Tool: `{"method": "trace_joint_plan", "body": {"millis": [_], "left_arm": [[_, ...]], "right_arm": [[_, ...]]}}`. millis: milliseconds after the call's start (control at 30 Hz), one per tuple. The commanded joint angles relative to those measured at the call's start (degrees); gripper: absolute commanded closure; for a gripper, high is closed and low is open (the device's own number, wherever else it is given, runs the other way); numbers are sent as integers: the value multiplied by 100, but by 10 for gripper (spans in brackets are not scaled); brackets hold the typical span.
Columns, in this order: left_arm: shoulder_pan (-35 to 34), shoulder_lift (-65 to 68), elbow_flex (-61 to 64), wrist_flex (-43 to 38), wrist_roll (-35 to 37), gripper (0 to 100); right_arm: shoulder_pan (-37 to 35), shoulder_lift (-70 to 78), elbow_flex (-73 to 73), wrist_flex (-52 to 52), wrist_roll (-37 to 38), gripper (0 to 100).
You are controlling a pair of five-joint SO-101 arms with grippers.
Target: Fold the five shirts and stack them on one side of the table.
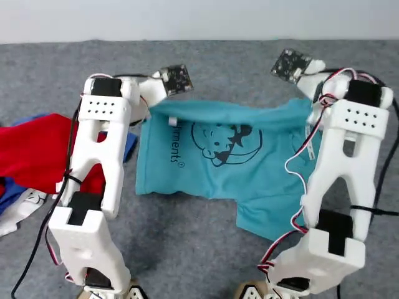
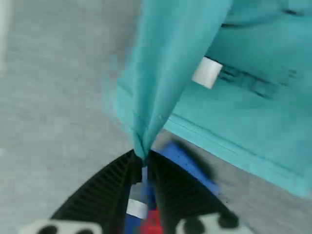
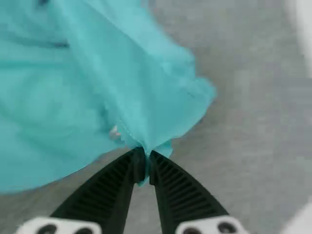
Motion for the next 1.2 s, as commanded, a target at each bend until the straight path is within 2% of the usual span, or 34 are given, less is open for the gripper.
{"method": "trace_joint_plan", "body": {"millis": [0, 100, 233, 433, 600, 1000, 1167], "left_arm": [[0, -105, -136, 1046, 97, 986], [0, -62, -110, 1679, 88, 986], [-26, -70, 356, 1688, 105, 986], [18, -53, 1200, 1688, 105, 986], [9, -44, 1534, 1670, 105, 985], [-237, -44, 1692, 1442, 114, 985], [-220, -44, 1727, 1468, 114, 985]], "right_arm": [[84, -462, -79, 989, -70, 990], [57, -470, -70, 1736, -158, 990], [163, -637, 475, 1763, -431, 990], [207, -1446, 2013, 1763, -431, 990], [207, -1930, 2716, 1745, -431, 990], [989, -2141, 2945, 1745, -378, 990], [1042, -2141, 2980, 1754, -246, 990]]}}
